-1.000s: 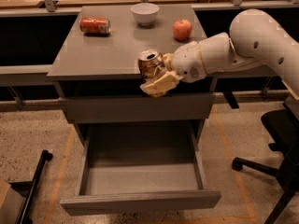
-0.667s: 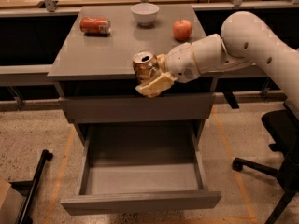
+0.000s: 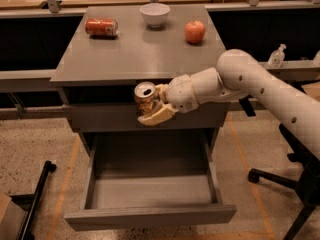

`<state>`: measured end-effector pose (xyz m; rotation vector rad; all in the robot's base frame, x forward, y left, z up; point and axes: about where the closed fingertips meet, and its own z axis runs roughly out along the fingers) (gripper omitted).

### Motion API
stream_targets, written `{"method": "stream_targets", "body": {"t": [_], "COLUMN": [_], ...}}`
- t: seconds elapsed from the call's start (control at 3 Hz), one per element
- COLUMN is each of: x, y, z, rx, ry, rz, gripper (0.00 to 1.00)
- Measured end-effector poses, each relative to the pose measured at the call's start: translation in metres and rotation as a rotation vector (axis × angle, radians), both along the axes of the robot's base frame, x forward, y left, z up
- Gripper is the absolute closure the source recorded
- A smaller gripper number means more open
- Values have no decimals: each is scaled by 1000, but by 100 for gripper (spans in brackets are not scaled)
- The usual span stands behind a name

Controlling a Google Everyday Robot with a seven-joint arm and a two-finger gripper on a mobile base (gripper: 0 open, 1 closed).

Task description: Place orange can into middle drawer

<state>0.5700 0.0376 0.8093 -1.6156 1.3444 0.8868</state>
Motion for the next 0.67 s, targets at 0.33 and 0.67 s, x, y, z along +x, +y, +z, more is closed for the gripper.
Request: {"method": "stream_targets", "body": {"t": [0.33,0.67], "x": [-7,-18], "y": [0,-5], "z": [-45,-99], "rx": [-19,37], "ry": [18,77], "rz": [-9,-75], "gripper": [100,100]}}
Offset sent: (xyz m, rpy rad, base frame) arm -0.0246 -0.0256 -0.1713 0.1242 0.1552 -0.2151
